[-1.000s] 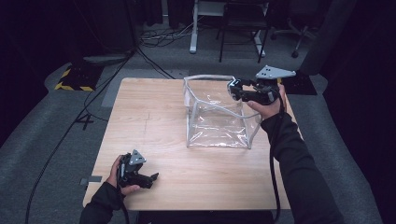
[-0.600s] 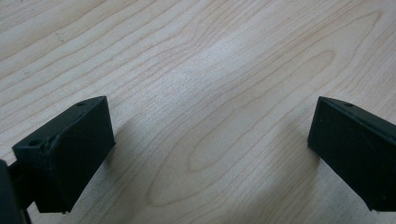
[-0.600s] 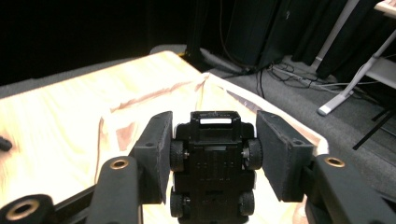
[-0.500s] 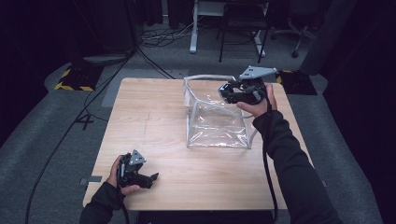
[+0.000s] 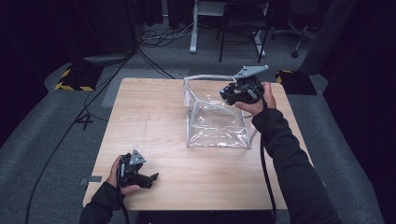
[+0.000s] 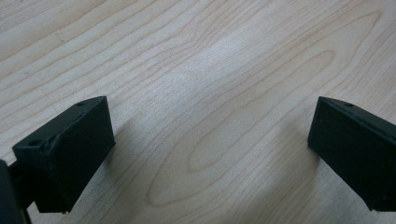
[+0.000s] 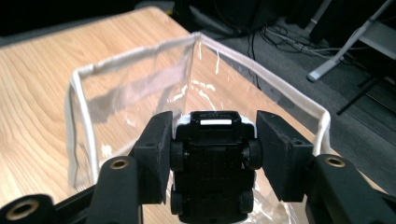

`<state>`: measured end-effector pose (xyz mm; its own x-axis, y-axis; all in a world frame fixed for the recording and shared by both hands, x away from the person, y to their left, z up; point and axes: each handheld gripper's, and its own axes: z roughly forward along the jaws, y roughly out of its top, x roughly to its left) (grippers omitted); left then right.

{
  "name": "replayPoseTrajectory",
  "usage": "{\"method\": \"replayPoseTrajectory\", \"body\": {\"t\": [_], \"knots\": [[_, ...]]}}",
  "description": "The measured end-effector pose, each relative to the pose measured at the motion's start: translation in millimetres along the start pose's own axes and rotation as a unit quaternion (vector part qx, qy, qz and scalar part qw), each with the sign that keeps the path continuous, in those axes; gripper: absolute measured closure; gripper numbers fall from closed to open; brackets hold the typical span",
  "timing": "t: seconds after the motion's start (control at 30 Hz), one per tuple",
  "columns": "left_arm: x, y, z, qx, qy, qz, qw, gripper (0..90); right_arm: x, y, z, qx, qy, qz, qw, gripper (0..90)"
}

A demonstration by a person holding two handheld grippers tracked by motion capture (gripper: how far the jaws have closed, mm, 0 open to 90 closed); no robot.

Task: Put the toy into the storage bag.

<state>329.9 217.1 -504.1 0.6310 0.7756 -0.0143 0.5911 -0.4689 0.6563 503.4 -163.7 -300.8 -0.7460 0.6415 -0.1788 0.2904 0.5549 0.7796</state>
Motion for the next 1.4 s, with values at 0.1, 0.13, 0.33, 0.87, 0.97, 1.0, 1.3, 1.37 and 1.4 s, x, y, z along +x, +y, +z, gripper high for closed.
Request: {"method": "replayPoseTrajectory", "body": {"t": [0.1,0.13,0.33,0.87,0.97,1.0,1.3,1.37,1.4], "knots": [[-0.4,-0.1,0.0,0.001,-0.005,-0.004,1.0,0.6,0.3,-0.8,0.6,0.023,-0.001,-0.004,0.9997,48.2],[-0.6,-0.2,0.2,0.001,-0.003,-0.004,1.0,0.6,0.5,-1.3,1.5,0.031,-0.004,-0.004,0.9995,48.2],[0.0,-0.2,-0.4,-0.001,-0.002,0.0,1.0,0.6,1.5,-2.7,-2.7,0.054,-0.003,-0.017,0.9984,48.1],[-0.2,-0.3,-0.2,0.0,-0.003,-0.001,1.0,0.7,-12.3,-20.8,-16.3,0.071,0.041,-0.003,0.9966,48.0],[0.0,-0.2,-0.3,-0.001,-0.002,0.0,1.0,0.7,-13.6,-23.4,-17.9,0.07,0.044,-0.005,0.9966,48.0],[-0.1,-0.3,-0.2,0.0,-0.004,-0.001,1.0,0.6,-14.9,-26.3,-20.0,0.074,0.043,0.001,0.9963,48.0],[-0.1,-0.2,-0.2,-0.001,-0.003,-0.001,1.0,0.7,-19.9,-33.6,-31.1,0.073,0.042,0.006,0.9965,48.0],[0.0,-0.2,-0.4,-0.001,-0.001,0.0,1.0,0.7,-20.4,-35.2,-33.1,0.074,0.041,0.004,0.9964,48.0],[-0.2,-0.3,-0.2,-0.001,-0.003,-0.001,1.0,0.7,-20.9,-35.9,-34.0,0.075,0.042,0.001,0.9963,48.0]]}}
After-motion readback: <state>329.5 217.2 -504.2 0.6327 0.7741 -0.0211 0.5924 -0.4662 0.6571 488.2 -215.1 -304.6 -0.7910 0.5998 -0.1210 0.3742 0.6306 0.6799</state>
